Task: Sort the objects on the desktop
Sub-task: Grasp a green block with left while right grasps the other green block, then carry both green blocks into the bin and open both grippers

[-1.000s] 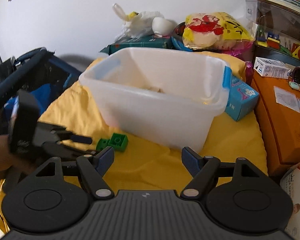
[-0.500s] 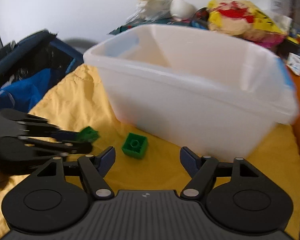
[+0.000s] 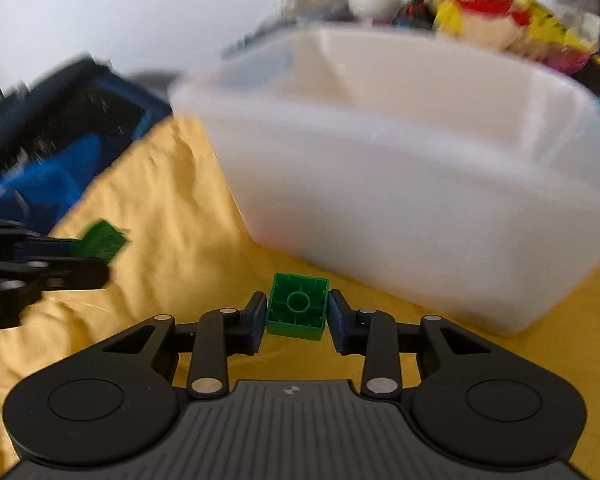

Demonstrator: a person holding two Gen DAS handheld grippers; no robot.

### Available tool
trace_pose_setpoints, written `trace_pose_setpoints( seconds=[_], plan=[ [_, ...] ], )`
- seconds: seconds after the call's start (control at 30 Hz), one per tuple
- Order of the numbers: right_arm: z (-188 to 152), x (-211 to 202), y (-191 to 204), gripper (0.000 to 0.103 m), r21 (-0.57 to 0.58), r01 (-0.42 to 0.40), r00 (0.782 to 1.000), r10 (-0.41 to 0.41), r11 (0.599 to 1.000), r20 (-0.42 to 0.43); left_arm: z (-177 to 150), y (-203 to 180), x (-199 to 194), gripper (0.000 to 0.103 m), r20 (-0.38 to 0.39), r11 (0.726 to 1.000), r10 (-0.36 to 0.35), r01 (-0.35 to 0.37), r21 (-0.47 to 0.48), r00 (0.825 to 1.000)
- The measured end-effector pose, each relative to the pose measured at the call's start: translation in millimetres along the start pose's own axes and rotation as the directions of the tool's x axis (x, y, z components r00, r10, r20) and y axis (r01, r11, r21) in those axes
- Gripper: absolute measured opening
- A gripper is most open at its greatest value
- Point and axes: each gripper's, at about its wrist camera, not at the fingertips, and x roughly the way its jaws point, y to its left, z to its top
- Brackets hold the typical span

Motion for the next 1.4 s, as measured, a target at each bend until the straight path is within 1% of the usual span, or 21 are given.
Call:
trace_pose_setpoints(
  seconds=[0.1, 0.17, 0.23, 0.37, 0.5, 0.63, 0.8, 0.9, 0.93, 0.97, 1.0, 1.03, 1.07, 1.1, 1.17, 1.23, 1.37, 1.4],
  plan=[
    [7, -51, -9, 0.036, 0.011, -0.040, 0.996, 0.039, 0.999, 0.076, 20, -10, -5, 0.024, 0.033, 1.000, -0.032, 0.032, -0.001, 0.999],
    [17, -81, -16, 0.036, 0.003, -0.045, 0.991, 0.044, 0.999, 0.126, 37, -18, -7, 0.024, 0.061, 0.998, -0.055, 0.056, -0.003, 0.997],
    [31, -108, -31, 0.036, 0.007, -0.029, 0.984, 0.027, 1.000, 0.177, 54, -26, -8, 0.024, 0.085, 0.998, -0.065, 0.064, 0.009, 0.994],
    [59, -128, -58, 0.036, 0.049, 0.029, 0.974, -0.039, 0.998, 0.225, 89, -40, -2, 0.024, 0.111, 0.997, -0.074, 0.072, 0.025, 0.991],
    [83, -131, -80, 0.036, 0.094, 0.053, 0.971, -0.073, 0.994, 0.226, 119, -54, 7, 0.024, 0.121, 0.996, -0.077, 0.072, 0.045, 0.990],
    [99, -119, -95, 0.036, 0.125, 0.057, 0.979, -0.080, 0.991, 0.187, 143, -60, 22, 0.024, 0.098, 0.998, -0.060, 0.057, 0.034, 0.993],
    [112, -101, -102, 0.036, 0.126, 0.063, 0.986, -0.081, 0.990, 0.143, 157, -65, 35, 0.024, 0.081, 0.998, -0.037, 0.033, 0.053, 0.996],
    [116, -92, -104, 0.037, 0.123, 0.064, 0.990, -0.078, 0.990, 0.121, 160, -66, 42, 0.025, 0.068, 0.999, -0.026, 0.023, 0.046, 0.997],
    [117, -88, -105, 0.037, 0.122, 0.064, 0.991, -0.078, 0.990, 0.111, 160, -66, 47, 0.032, 0.056, 0.999, -0.011, 0.008, 0.045, 0.998],
    [119, -84, -105, 0.039, 0.120, 0.068, 0.992, -0.080, 0.990, 0.097, 159, -67, 52, 0.055, 0.036, 0.999, 0.007, -0.009, 0.044, 0.999],
    [120, -80, -106, 0.050, 0.120, 0.078, 0.992, -0.088, 0.990, 0.085, 158, -67, 59, 0.067, 0.008, 0.998, 0.045, -0.045, 0.046, 0.999],
    [119, -76, -106, 0.070, 0.122, 0.089, 0.992, -0.099, 0.989, 0.075, 155, -68, 65, 0.080, -0.025, 0.995, 0.084, -0.083, 0.055, 0.996],
    [119, -74, -106, 0.077, 0.123, 0.096, 0.992, -0.105, 0.988, 0.073, 152, -67, 69, 0.079, -0.048, 0.993, 0.101, -0.098, 0.063, 0.994],
    [118, -73, -106, 0.082, 0.120, 0.096, 0.991, -0.106, 0.988, 0.078, 150, -66, 71, 0.079, -0.057, 0.993, 0.102, -0.098, 0.069, 0.993],
    [114, -73, -105, 0.082, 0.113, 0.093, 0.992, -0.102, 0.989, 0.076, 144, -63, 73, 0.079, -0.063, 0.993, 0.089, -0.084, 0.082, 0.994],
    [110, -73, -104, 0.085, 0.108, 0.090, 0.992, -0.098, 0.990, 0.075, 140, -61, 74, 0.079, -0.065, 0.992, 0.100, -0.094, 0.082, 0.993],
    [105, -73, -100, 0.088, 0.090, 0.096, 0.992, -0.103, 0.991, 0.077, 137, -57, 73, 0.079, -0.068, 0.994, 0.105, -0.102, 0.049, 0.992],
    [104, -73, -99, 0.091, 0.088, 0.097, 0.992, -0.103, 0.991, 0.074, 137, -58, 73, 0.080, -0.068, 0.994, 0.105, -0.102, 0.044, 0.992]
  ],
)
